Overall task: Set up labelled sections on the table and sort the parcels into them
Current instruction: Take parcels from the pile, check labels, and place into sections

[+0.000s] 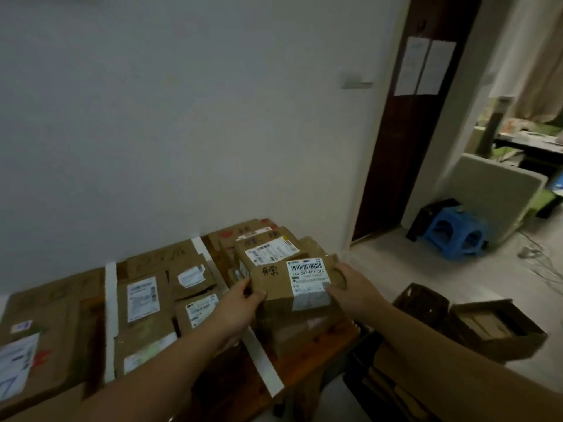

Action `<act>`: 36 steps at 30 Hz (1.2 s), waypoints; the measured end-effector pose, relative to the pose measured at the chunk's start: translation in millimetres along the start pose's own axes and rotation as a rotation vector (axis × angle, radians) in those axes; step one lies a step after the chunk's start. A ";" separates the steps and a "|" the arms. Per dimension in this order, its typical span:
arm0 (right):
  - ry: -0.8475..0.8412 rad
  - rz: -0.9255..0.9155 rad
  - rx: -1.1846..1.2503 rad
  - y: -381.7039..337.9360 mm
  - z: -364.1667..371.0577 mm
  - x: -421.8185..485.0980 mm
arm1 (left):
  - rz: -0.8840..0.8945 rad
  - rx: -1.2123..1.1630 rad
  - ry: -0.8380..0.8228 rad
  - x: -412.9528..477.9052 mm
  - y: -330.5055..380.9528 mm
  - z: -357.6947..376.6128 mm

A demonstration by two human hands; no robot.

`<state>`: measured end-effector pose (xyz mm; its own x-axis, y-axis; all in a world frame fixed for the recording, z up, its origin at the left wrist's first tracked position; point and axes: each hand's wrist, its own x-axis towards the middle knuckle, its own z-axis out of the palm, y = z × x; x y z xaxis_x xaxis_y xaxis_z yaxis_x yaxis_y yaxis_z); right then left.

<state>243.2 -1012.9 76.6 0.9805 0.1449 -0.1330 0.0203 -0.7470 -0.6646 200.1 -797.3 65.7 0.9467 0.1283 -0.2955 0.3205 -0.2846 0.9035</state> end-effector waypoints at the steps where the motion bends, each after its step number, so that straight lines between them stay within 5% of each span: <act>1: -0.036 0.000 -0.020 3.8 -0.1 13.5 | -0.005 0.004 0.013 9.3 -1.1 2.8; 6: -0.156 -0.006 -0.141 22.5 -2.4 66.1 | -0.046 0.054 0.034 40.3 -8.0 16.2; 20: -0.478 -0.420 -0.300 61.5 -19.8 179.0 | -0.225 0.290 0.181 75.0 -6.7 46.8; 24: -0.410 -0.660 -0.488 56.9 -20.3 189.2 | -0.178 0.627 0.312 77.7 8.2 58.8; 27: -0.434 -0.826 -0.549 50.8 -10.2 192.4 | -0.158 0.872 0.219 90.8 10.3 65.5; 36: -0.436 -0.858 -0.725 17.0 -2.9 201.2 | -0.247 0.922 0.100 94.7 17.9 51.8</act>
<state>441.4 -998.3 40.7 0.4482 0.8755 -0.1804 0.8756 -0.4707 -0.1088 297.1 -839.5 37.8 0.8556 0.3532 -0.3784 0.4500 -0.8688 0.2065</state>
